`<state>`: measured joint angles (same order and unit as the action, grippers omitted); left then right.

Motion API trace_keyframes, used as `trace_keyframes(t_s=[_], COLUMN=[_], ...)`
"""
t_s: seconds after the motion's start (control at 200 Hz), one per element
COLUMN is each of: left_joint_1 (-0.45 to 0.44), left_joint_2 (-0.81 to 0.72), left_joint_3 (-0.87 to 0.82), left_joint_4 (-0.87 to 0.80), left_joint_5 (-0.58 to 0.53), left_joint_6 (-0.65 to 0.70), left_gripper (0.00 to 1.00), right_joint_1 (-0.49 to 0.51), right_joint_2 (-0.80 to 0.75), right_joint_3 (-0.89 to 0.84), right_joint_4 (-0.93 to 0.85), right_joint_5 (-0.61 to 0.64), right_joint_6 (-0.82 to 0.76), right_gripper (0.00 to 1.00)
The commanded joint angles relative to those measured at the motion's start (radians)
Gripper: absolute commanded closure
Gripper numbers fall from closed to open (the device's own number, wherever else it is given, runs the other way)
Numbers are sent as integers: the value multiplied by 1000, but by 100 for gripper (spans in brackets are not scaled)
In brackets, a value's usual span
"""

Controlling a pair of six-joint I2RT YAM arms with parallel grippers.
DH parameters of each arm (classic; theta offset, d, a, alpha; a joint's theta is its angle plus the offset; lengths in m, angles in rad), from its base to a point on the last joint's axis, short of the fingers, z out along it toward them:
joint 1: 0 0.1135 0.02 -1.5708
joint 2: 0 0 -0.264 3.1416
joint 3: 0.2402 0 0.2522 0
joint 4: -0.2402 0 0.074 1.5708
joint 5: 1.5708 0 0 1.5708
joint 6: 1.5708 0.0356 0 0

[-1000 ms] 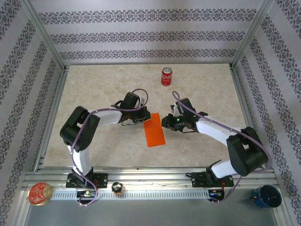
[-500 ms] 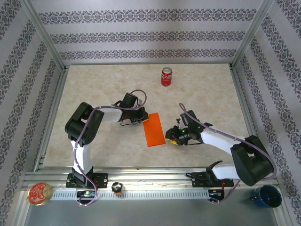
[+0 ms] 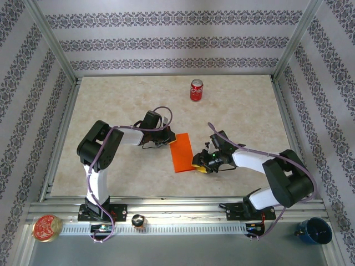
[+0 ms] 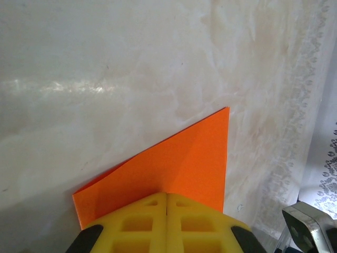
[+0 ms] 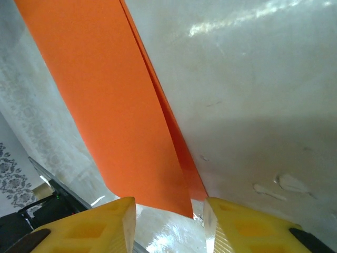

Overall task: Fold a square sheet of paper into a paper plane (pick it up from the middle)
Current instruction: Fold the triangle a second time at the center of the table.

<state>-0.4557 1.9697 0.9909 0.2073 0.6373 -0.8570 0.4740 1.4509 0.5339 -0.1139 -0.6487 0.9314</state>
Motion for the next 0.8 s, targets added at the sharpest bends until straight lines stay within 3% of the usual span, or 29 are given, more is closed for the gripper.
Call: trace_keyframes(t_s=[0.0,0.345,0.794], left_joint_1=[10,11,-5], left_joint_2=[50,88,164], left_joint_3=[-14,54,279], left_joint_4=[-12,-44,-270], left_joint_5=[4,62,118], left_joint_6=[-5,60,294], left_gripper=[100,100,100], right_joint_1=[11,-22,-129], right_joint_2=[14,69,232], right_joint_3=[11,40,82], right_joint_4=[62,173,357], right_joint_5=[-41,-71,-222], right_joint_6=[21,39,16], right_gripper=[62,63,66])
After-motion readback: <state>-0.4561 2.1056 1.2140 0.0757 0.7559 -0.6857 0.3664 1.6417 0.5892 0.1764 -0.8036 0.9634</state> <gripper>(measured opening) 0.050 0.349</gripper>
